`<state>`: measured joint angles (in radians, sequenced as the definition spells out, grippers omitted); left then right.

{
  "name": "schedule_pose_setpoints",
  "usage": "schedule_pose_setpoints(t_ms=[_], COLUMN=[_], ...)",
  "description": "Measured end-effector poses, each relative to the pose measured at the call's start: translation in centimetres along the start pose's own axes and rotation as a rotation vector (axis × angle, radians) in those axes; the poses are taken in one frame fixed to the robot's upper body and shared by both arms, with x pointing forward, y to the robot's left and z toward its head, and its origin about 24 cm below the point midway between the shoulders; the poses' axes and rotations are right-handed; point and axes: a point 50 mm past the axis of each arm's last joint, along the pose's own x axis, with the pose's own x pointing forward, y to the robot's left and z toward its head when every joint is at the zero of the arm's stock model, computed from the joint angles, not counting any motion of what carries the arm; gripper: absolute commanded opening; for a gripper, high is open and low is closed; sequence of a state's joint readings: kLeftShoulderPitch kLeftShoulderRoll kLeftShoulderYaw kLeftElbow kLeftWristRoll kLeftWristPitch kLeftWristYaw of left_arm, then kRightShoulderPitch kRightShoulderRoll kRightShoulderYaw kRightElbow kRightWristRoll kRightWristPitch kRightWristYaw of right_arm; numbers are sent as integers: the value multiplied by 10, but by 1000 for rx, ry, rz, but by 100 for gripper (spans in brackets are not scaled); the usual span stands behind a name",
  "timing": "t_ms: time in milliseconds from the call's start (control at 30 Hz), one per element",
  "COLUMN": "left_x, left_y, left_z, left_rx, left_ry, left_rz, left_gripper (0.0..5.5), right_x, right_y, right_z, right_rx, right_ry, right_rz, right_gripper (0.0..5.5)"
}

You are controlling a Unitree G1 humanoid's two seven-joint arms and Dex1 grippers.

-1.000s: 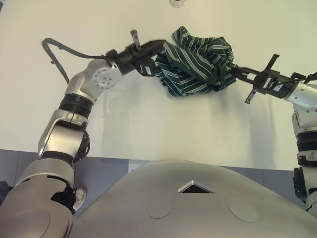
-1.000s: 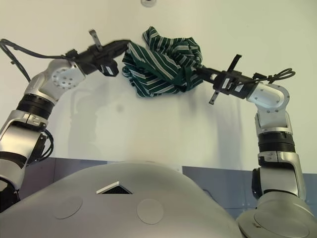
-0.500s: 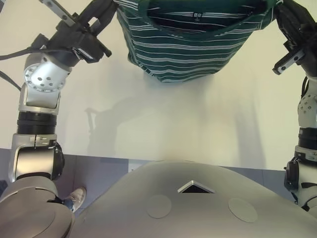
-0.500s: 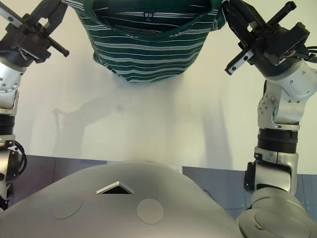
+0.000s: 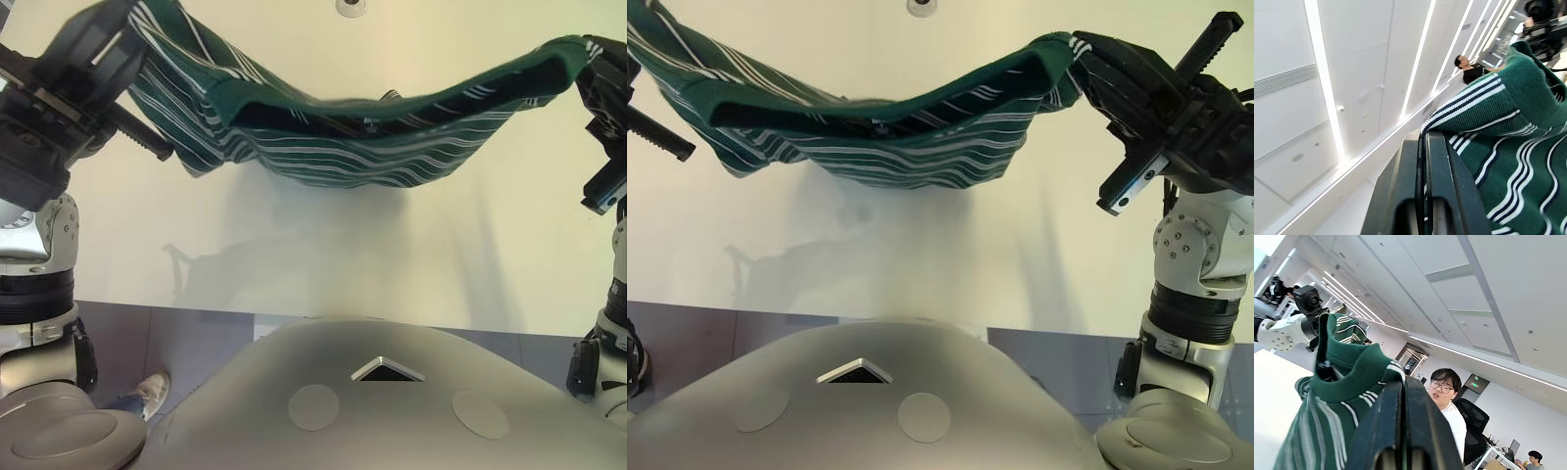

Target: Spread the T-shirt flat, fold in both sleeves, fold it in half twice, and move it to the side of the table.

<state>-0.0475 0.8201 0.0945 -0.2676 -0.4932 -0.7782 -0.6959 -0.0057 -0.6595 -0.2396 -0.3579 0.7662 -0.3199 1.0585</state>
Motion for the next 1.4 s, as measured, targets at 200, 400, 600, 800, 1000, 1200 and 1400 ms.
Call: schedule_pose_setpoints(t_ms=[200,400,600,800,1000,1200,1400], left_x=[14,56,100,119,123,120,128], left_y=[-1,56,119,138,134,126,139], left_z=[-68,-146,-155,-142,-141,-145,-132], left_rx=[116,201,307,391,401,389,412], left_ry=[282,628,763,711,672,673,610], left_rz=[-117,81,302,362,337,310,376], left_gripper=[1,1,1,1,1,1,1], right_x=[10,63,102,108,107,105,105], right_y=[-27,-99,-160,-168,-170,-170,-177], right_z=[-53,-104,-100,-96,-93,-92,-77], right_rx=[-125,-224,-269,-333,-351,-354,-398], right_ry=[309,510,575,548,537,533,481], right_rz=[-23,-200,-424,-493,-494,-485,-500], right_gripper=[0,0,0,0,0,0,0])
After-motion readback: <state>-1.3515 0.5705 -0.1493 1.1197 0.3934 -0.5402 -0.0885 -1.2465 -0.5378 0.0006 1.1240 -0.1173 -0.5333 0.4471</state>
